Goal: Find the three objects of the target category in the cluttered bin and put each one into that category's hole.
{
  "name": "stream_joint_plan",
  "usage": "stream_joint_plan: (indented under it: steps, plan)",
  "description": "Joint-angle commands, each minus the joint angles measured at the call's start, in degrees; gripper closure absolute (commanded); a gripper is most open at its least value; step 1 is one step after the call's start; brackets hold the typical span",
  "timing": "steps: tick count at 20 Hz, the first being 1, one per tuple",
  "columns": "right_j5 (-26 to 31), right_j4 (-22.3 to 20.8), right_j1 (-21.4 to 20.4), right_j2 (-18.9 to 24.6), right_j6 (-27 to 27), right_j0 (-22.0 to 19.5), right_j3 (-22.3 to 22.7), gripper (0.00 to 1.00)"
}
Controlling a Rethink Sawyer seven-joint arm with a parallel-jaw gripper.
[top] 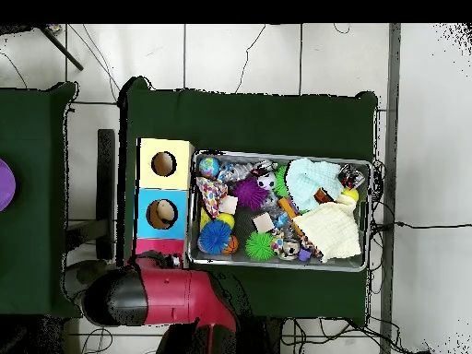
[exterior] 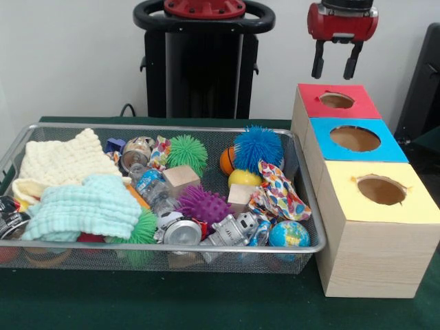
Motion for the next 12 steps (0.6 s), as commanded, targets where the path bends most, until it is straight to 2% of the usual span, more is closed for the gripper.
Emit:
stream_joint_plan:
  steps: [1,6,12]
  plan:
    - [12.1,1.9,-4.9,1.6,8.2,-1.9,-2.5,0.0]
    - [14.5,0.9,-5.6,0.9,8.6,-1.8,-4.3,0.0]
    - [8.4,0.2,-3.1,2.4,5.4,-5.9,-2.5,0.0]
